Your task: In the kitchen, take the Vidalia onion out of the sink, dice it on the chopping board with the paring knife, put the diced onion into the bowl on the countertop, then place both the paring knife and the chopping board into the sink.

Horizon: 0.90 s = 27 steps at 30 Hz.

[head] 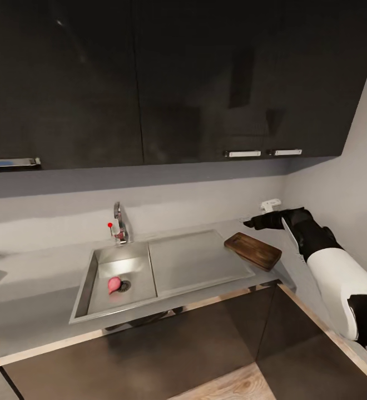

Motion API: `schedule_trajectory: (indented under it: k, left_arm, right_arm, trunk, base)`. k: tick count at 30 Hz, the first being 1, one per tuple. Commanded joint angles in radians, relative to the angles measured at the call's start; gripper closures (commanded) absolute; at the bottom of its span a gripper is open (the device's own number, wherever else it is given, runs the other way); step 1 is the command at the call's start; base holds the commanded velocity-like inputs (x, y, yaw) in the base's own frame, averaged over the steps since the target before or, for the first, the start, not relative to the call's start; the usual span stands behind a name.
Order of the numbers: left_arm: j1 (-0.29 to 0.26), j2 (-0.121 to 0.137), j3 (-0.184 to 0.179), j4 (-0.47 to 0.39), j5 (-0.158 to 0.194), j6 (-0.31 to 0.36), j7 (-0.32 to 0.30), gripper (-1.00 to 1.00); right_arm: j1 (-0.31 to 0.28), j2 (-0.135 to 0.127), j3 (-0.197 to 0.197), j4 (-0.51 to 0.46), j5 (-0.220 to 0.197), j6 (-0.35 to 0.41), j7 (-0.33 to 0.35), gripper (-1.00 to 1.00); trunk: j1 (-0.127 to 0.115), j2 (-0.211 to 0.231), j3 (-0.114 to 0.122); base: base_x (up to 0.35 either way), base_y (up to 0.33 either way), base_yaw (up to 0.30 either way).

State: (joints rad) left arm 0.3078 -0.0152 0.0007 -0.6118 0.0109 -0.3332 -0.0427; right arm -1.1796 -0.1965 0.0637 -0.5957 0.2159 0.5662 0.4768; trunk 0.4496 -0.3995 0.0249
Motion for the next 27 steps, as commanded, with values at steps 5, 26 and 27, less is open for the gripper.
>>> schedule_trajectory:
  k: [5, 26, 27]
  left_arm:
    - [0.001, -0.010, 0.001, 0.010, 0.001, -0.001, -0.003, -1.00]
    - [0.001, -0.010, 0.004, 0.022, 0.001, -0.001, -0.003, -1.00]
    - [0.000, -0.010, 0.004, 0.029, 0.001, -0.001, -0.003, -1.00]
  right_arm:
    - [0.000, -0.014, 0.003, 0.004, 0.012, -0.010, 0.028, -1.00]
    - [0.000, -0.026, -0.001, 0.032, 0.014, -0.016, 0.094, -1.00]
    - [0.000, -0.026, -0.001, 0.033, 0.014, -0.017, 0.094, -1.00]
  trunk:
    - [0.000, -0.001, 0.000]
    - [0.000, -0.001, -0.005]
    - [0.000, -0.001, -0.006]
  base:
    - [0.000, 0.000, 0.000]
    - [0.000, 0.000, 0.000]
    - [0.000, 0.000, 0.000]
